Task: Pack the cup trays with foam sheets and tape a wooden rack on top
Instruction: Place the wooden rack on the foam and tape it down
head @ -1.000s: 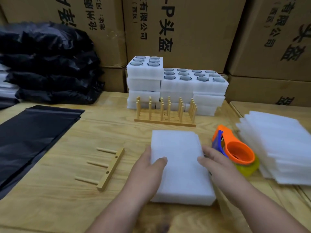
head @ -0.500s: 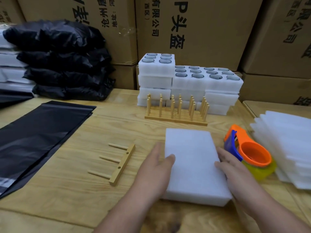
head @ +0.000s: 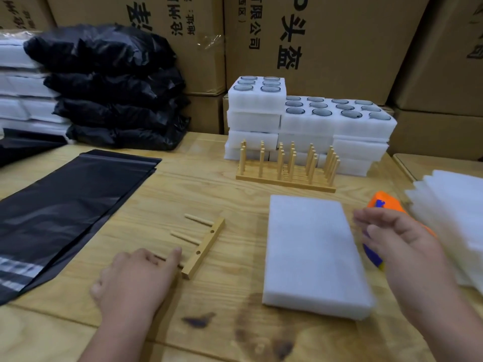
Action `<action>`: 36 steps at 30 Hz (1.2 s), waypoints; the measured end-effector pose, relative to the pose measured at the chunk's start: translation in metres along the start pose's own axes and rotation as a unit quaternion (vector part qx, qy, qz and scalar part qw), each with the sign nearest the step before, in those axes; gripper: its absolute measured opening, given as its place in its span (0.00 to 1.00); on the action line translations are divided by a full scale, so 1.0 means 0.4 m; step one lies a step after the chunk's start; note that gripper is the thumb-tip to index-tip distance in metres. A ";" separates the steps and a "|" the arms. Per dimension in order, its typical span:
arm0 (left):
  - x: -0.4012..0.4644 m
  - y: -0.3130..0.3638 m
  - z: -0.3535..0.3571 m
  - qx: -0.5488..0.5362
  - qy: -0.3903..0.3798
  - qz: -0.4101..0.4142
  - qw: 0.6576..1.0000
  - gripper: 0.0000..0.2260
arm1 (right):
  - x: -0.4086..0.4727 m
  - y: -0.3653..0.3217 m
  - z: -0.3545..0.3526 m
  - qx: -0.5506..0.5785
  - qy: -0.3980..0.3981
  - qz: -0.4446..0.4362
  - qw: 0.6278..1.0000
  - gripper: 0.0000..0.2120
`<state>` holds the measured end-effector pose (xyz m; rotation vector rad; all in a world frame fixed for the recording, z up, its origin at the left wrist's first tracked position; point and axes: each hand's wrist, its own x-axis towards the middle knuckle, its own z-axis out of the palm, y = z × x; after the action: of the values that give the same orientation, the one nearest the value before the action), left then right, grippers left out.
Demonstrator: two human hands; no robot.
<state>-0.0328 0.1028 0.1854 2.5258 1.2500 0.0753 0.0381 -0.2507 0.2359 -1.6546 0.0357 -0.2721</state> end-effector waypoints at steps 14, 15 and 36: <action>-0.017 0.035 -0.107 -0.406 -0.021 0.148 0.902 0.13 | -0.032 -0.033 0.010 0.019 -0.056 -0.016 0.998 0.12; -0.032 0.051 -0.114 -0.441 -0.006 0.172 0.881 0.14 | -0.033 -0.038 0.009 0.019 -0.060 -0.018 0.998 0.13; -0.313 0.370 -0.011 0.009 0.008 0.609 0.793 0.15 | 0.069 -0.009 -0.003 -0.156 -0.092 0.049 0.982 0.16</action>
<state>0.0025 -0.0776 0.2469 2.8654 -0.5605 0.3591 0.0642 -0.2566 0.2438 -1.9767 0.0216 -0.0371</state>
